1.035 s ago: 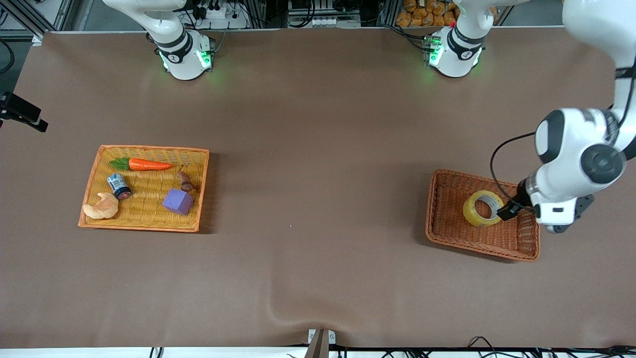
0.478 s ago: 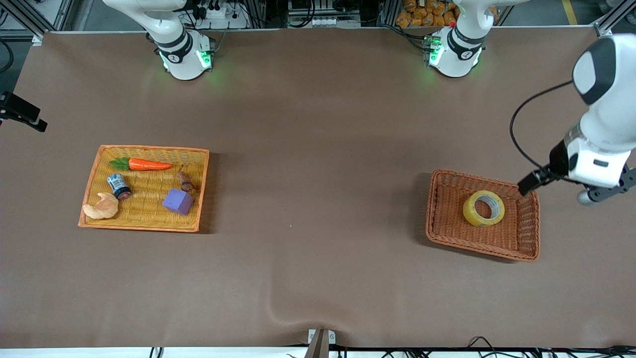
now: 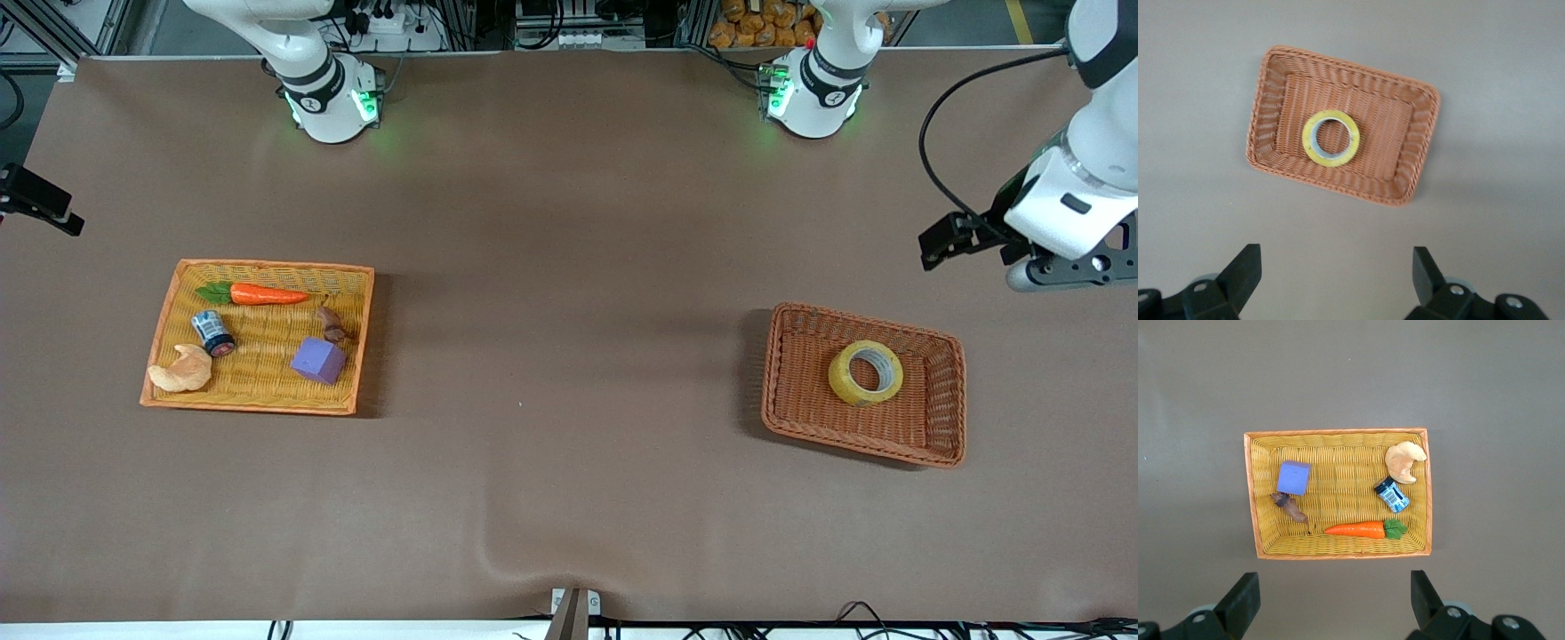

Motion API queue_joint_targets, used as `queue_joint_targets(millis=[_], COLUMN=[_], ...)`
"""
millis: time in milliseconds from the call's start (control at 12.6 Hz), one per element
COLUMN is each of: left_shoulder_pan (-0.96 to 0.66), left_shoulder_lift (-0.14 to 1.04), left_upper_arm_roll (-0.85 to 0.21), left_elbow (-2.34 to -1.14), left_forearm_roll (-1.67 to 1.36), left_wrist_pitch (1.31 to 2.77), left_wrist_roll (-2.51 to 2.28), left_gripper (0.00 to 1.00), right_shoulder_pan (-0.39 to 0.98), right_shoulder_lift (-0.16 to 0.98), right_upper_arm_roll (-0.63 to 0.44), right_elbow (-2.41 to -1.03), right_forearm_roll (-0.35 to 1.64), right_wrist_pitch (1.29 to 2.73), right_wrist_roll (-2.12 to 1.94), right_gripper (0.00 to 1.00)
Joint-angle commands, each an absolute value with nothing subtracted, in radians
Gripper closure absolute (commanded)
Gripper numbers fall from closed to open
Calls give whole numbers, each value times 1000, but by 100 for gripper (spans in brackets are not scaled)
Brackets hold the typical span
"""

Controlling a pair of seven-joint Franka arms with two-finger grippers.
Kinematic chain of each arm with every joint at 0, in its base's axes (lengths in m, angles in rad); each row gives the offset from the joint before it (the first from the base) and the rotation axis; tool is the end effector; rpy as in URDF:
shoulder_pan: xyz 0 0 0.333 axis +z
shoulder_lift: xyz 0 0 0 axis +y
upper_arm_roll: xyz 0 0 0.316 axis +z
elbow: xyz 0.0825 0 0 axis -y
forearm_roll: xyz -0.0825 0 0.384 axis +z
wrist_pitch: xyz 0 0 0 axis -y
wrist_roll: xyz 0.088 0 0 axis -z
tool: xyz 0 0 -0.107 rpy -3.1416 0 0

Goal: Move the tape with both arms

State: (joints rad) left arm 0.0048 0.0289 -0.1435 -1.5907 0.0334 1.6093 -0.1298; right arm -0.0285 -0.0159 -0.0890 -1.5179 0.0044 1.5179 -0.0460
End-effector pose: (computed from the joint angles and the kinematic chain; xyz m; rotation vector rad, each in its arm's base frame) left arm 0.5612 -0.0737 0.6025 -3.1112 0.0160 0.0093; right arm 0.5408 -0.0638 0.6534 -3.1350 0.1117 -0.0255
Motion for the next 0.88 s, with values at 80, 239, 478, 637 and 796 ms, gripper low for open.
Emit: queue_joint_targets(millis=[80, 239, 478, 637, 796], left_shoulder_pan=[-63, -55, -40, -43, -46], left_shoulder_lift=[-27, -32, -26, -23, -21], left_upper_arm_roll=[-68, -57, -43, -15, -20], left_elbow=[-1582, -1553, -1520, -1522, -1525], left_forearm_roll=[-2, -3, -50, -66, -61], left_wrist_pitch=[1528, 1484, 1477, 1477, 1477], left_wrist_roll=[46, 109, 89, 40, -2], left_gripper=[0, 0, 0, 0, 0], right_shoulder_pan=[-46, -48, -49, -51, -51], right_shoulder_lift=[-12, -12, -12, -12, -12], right_upper_arm_roll=[-77, -77, -77, -77, -77], right_elbow=[-1503, -1503, -1503, -1503, -1503], right_forearm_roll=[21, 20, 18, 18, 18], right_wrist_pitch=[1511, 1511, 1513, 1511, 1511], right_wrist_roll=[-37, -40, -40, -40, -40], right_gripper=[0, 0, 0, 0, 0])
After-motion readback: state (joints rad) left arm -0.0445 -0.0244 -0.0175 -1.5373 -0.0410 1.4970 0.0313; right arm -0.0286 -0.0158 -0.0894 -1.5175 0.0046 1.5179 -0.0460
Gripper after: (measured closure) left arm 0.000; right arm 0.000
